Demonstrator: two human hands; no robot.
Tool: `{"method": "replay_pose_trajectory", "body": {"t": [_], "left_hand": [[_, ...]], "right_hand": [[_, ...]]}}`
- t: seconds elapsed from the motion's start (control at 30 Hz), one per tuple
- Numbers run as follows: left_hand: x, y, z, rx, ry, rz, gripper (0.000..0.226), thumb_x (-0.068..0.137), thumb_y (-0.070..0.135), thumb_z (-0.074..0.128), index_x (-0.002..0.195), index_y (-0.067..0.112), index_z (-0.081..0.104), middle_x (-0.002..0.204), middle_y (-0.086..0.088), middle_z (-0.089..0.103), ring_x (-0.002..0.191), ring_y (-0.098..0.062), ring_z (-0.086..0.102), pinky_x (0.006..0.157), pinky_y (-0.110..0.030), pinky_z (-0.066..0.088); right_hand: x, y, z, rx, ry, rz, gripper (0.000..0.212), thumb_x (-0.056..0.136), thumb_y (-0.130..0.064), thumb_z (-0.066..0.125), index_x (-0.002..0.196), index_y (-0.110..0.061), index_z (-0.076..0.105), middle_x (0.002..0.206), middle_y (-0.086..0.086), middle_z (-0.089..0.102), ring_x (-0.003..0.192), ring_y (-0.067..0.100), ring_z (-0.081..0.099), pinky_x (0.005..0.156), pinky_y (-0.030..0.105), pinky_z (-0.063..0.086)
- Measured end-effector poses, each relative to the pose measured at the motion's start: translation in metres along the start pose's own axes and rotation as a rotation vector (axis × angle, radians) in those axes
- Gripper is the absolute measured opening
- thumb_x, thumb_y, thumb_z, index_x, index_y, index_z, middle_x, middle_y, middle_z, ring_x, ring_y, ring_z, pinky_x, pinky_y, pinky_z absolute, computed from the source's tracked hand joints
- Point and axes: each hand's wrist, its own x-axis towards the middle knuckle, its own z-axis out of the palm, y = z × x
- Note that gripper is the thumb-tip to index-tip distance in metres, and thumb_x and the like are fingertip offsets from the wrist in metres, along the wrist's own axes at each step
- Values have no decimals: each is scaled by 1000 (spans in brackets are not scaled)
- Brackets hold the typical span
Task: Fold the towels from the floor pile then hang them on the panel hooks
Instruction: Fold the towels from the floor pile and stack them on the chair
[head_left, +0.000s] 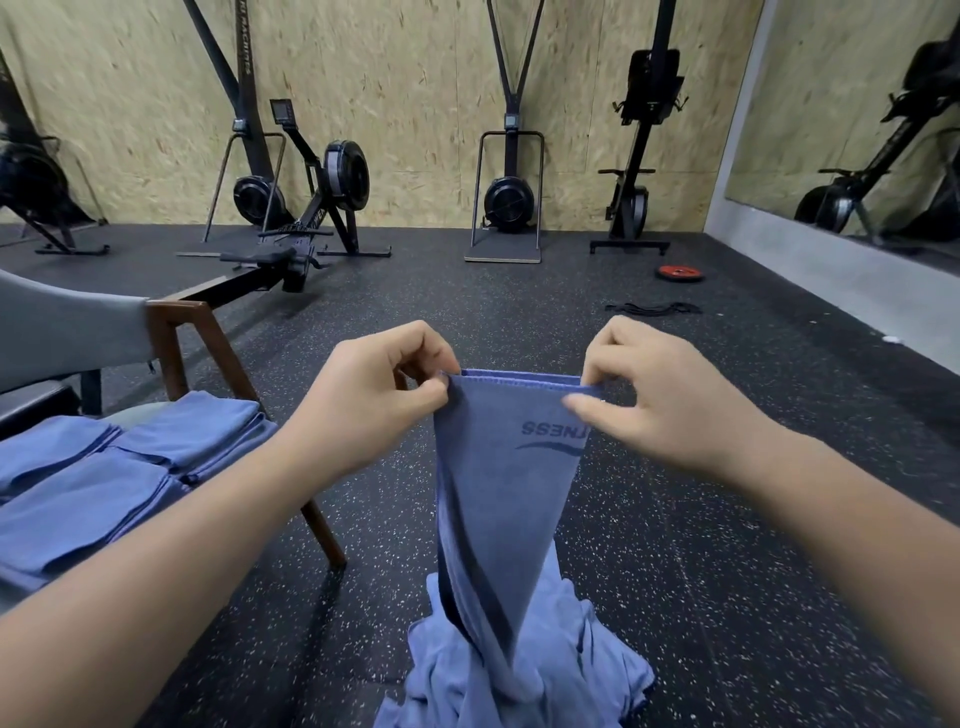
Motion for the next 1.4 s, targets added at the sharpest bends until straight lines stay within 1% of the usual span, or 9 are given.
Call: {"method": "replay_pose_trajectory", "body": {"t": [0.13,0.33,0.47,0.53,0.73,0.9,1.13,1.27,1.4], "left_hand": [[0,-1,0,-7,-3,-14,18,91,8,72,89,25,71,80,4,69,60,-11,54,60,-29,47],[-1,1,6,-58,-24,-1,19,94,9,72,94,28,71,80,6,69,64,-7,54,63,-25,46],[-5,7,15,-76,-111,18,23,95,8,72,103,29,67,85,7,74,66,-10,57,64,-27,48],[-6,12,21,-92,-176,49,23,97,9,74,105,29,65,84,7,73,67,-13,58,62,-25,47],[-9,21,34,-119,-204,75,20,97,12,77,105,23,62,82,5,75,58,-3,50,58,-17,39],[-10,19,37,-149,-203,88,20,98,19,78,102,22,59,84,2,74,71,-26,59,61,-26,43],[-12,10,52,-375,-214,-12,15,96,21,74,102,23,60,83,2,72,70,-17,54,69,-35,42],[-21,2,70,-509,-279,-100,24,89,18,70,108,21,54,86,2,66,78,-18,52,77,-40,39],[-29,-12,84,-490,-258,-126,29,89,15,73,107,20,52,79,2,62,74,-20,49,73,-42,40]], "right_hand": [[0,-2,1,240,98,117,22,94,-29,80,78,-23,66,71,-3,67,63,16,57,60,29,45],[0,-4,-4,231,-8,111,33,97,-18,74,122,-29,56,90,-12,75,66,8,59,66,17,41],[0,-14,7,45,-107,54,52,91,-37,76,139,-39,56,126,-21,63,115,-3,55,105,33,40],[-1,-22,16,172,-151,51,59,89,-47,81,142,-37,57,132,-21,64,126,-5,56,107,26,41],[2,-30,36,331,-162,38,19,96,-35,80,105,-24,68,97,-11,72,93,3,65,79,13,43],[6,-26,35,317,-172,19,21,93,-34,81,92,-25,62,98,-9,63,95,9,61,85,27,46],[6,-20,36,519,-177,52,23,92,-18,79,83,-19,57,79,11,62,72,29,52,67,43,42],[7,-15,33,559,-152,77,21,94,-25,75,87,-20,55,74,15,61,65,23,45,63,42,37],[6,-9,28,512,-89,95,25,101,-29,73,89,-22,52,69,-2,45,65,11,37,62,37,34]]}}
